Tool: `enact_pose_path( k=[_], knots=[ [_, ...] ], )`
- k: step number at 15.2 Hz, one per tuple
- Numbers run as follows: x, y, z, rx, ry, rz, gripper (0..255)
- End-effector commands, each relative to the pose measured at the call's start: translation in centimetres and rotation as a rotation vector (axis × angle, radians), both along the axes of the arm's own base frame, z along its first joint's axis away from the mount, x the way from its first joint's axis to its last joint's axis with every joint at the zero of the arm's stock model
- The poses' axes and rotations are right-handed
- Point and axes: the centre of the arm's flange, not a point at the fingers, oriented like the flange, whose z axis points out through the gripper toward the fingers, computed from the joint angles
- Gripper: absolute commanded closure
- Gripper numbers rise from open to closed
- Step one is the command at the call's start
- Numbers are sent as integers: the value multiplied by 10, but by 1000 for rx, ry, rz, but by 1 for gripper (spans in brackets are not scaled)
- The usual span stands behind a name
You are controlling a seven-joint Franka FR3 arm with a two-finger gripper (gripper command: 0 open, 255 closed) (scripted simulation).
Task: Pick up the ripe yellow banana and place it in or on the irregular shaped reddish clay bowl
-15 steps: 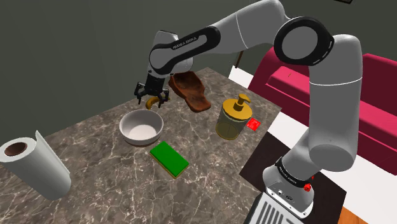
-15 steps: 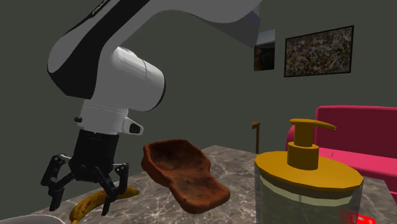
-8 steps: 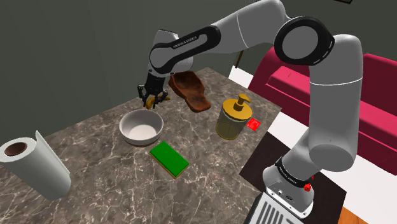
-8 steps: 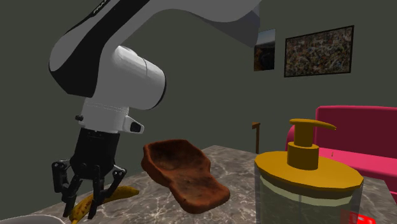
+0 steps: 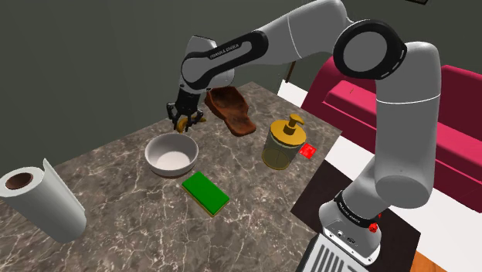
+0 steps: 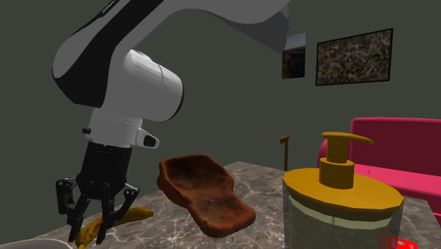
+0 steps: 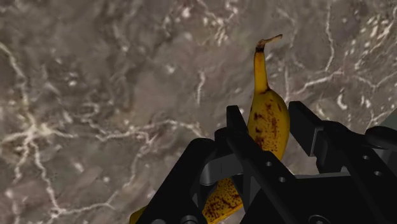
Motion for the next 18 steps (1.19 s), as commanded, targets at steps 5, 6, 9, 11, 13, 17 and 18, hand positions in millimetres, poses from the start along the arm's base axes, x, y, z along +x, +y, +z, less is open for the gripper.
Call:
enact_pose_path(
  k=[5, 6, 9, 11, 13, 17, 18],
  knots=[
    [0, 0, 27, 0, 2, 1, 255],
    [0, 0, 33, 0, 2, 1, 255],
    [0, 0, 49, 0, 2, 1, 255],
    [0, 0, 59, 0, 2, 1, 255],
    [0, 0, 70, 0, 2, 1, 255],
    [0, 0, 91, 0, 2, 1, 255],
    [0, 0, 96, 0, 2, 1, 255]
  ],
)
